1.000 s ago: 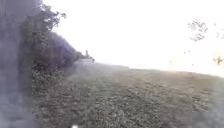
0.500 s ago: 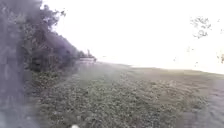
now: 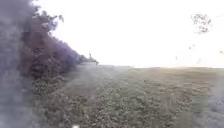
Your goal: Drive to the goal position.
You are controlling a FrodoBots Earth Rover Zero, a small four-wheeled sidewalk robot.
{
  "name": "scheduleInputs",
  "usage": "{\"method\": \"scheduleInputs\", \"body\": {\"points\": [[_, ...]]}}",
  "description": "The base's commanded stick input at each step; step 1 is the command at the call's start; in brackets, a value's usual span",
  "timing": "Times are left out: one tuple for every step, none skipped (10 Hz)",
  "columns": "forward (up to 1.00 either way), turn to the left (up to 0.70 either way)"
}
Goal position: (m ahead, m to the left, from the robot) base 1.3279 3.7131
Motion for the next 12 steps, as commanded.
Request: {"method": "scheduleInputs", "body": {"points": [[0.6,0.0],[0.6,0.0],[0.6,0.0],[0.6,0.0],[0.6,0.0],[0.6,0.0],[0.6,0.0],[0.6,0.0],[0.6,0.0],[0.6,0.0],[0.6,0.0],[0.6,0.0]]}}
